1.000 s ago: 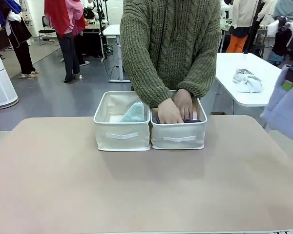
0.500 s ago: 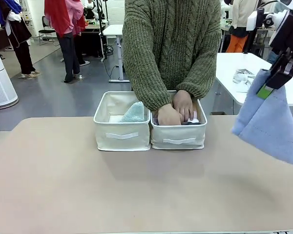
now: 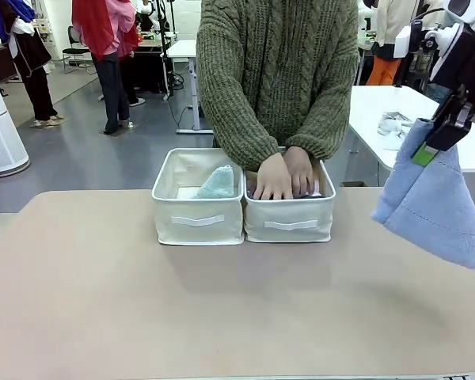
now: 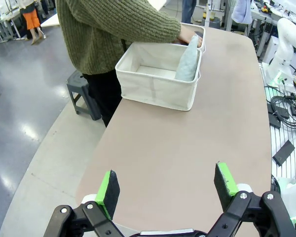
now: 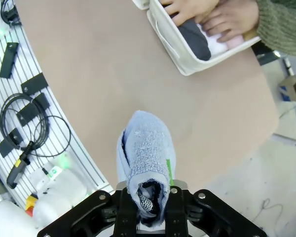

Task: Sort the towels based on their folding style.
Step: Pick up another triangle-folded towel from the table and place it in the left Fabric basket.

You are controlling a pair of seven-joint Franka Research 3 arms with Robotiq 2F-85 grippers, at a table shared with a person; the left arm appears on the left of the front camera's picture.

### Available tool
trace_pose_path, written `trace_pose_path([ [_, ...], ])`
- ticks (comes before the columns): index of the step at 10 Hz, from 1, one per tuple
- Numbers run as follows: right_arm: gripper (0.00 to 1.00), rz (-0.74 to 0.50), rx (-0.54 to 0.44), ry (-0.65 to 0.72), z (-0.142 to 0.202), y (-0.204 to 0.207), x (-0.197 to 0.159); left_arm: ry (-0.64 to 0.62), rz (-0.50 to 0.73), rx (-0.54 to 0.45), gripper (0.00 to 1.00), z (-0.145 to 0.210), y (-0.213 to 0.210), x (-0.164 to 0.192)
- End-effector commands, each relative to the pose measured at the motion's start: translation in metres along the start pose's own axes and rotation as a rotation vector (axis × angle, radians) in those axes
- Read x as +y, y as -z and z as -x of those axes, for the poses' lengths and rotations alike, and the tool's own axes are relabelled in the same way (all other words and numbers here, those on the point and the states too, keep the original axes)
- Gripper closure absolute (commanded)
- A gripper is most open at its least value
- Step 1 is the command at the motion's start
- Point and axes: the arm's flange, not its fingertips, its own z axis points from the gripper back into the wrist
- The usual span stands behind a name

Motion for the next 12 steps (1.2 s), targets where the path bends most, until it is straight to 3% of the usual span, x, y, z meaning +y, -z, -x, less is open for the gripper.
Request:
trace_pose_path([
  [1,0.82,-0.006,0.000,0.001,0.000,-0.004,0.000,-0.001,-0.005,0.002,0.00,0.000,-0.001,-0.002],
  [11,0.82,0.000,0.000,0.000,0.000,0.000,0.000,-0.001,-0.005,0.002,0.00,0.000,-0.001,-0.002],
  [12,0.82,0.026,0.001,-0.065,-0.030,-0.013,0.007,-0.001,-0.005,0.002,0.00,0.000,-0.001,-0.002],
])
